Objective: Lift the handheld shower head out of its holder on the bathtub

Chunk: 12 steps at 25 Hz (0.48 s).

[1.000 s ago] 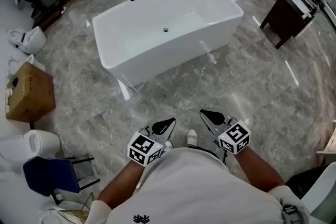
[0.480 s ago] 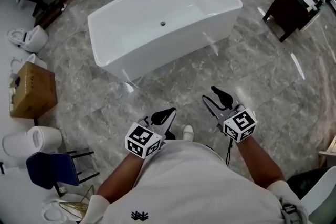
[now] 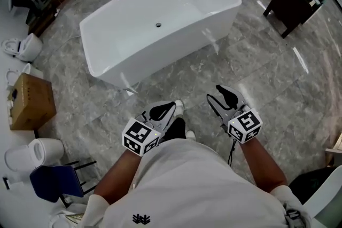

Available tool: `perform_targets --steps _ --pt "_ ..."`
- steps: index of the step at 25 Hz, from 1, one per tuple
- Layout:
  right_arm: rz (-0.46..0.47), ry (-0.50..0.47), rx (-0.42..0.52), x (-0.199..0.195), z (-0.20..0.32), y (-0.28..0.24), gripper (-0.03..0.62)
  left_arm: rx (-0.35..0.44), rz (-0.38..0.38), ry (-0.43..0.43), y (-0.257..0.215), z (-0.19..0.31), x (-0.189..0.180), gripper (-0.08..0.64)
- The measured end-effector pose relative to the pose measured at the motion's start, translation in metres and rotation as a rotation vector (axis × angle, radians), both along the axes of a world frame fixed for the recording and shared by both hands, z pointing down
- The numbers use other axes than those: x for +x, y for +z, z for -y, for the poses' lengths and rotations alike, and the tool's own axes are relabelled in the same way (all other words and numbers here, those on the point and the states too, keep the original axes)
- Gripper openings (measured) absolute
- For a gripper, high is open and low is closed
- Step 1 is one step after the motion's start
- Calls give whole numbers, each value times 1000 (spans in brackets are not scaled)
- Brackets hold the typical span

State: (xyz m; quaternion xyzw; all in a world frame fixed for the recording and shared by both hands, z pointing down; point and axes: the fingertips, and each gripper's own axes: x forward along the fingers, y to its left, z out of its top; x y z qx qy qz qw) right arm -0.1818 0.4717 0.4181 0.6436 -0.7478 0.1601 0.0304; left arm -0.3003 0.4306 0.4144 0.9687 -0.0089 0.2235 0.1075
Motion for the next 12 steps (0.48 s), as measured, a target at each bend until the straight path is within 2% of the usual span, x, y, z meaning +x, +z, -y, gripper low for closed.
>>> perform_targets --steps 5,12 --pt "-17 25 -23 33 35 -4 198 -10 -11 39 0 51 41 6" --pt "-39 40 -52 81 120 -9 193 -35 -58 88 -10 119 100 6"
